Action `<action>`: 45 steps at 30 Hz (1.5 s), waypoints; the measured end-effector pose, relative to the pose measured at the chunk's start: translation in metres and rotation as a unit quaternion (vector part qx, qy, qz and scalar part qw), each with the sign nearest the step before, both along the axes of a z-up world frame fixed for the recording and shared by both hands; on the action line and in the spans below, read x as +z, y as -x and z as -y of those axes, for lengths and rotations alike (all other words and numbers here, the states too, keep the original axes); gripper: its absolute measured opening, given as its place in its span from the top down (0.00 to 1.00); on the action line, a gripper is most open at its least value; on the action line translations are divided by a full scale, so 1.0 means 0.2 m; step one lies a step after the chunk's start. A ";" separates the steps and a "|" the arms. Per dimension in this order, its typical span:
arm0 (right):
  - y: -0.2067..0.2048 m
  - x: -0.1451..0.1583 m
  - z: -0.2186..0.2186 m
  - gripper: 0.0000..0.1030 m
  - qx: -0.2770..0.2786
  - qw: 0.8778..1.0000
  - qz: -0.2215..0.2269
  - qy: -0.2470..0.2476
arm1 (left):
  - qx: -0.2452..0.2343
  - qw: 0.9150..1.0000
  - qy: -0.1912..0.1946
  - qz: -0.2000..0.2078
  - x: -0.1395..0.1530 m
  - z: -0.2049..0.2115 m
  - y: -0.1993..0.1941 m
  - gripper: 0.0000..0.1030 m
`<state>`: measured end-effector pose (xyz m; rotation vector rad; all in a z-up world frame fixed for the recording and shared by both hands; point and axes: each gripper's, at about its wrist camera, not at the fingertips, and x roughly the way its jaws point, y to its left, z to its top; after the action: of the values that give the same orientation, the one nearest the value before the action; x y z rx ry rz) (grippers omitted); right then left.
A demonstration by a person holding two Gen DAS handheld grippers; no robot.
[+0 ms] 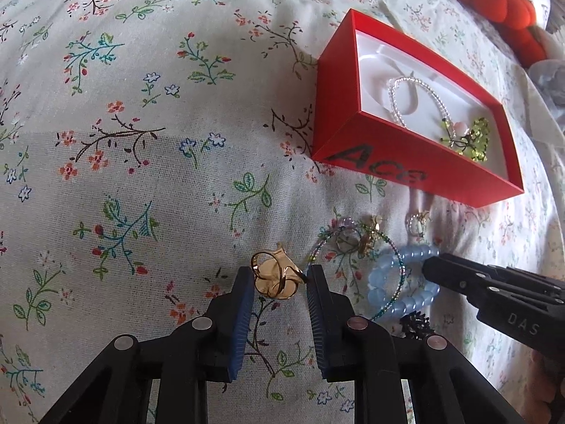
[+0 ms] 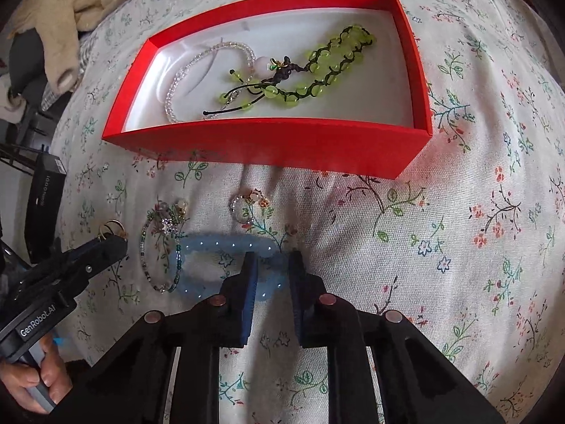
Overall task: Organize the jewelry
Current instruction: 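Grasp the gold green-stone ring with the left tool while the right tool grasps the light blue bracelet, then lower the ring into the red box and open the left tool while the right tool carries the blue bracelet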
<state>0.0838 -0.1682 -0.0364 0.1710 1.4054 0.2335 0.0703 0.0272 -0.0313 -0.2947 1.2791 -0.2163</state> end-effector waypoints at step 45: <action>0.03 0.68 0.05 0.88 -0.020 0.983 0.163 -0.087 | -0.005 0.993 0.081 0.083 0.28 0.08 -0.13 0.76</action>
<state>0.0771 -0.1775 0.1004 0.2907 1.0545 0.3360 0.0960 0.0104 0.0244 -0.4015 1.1005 -0.3476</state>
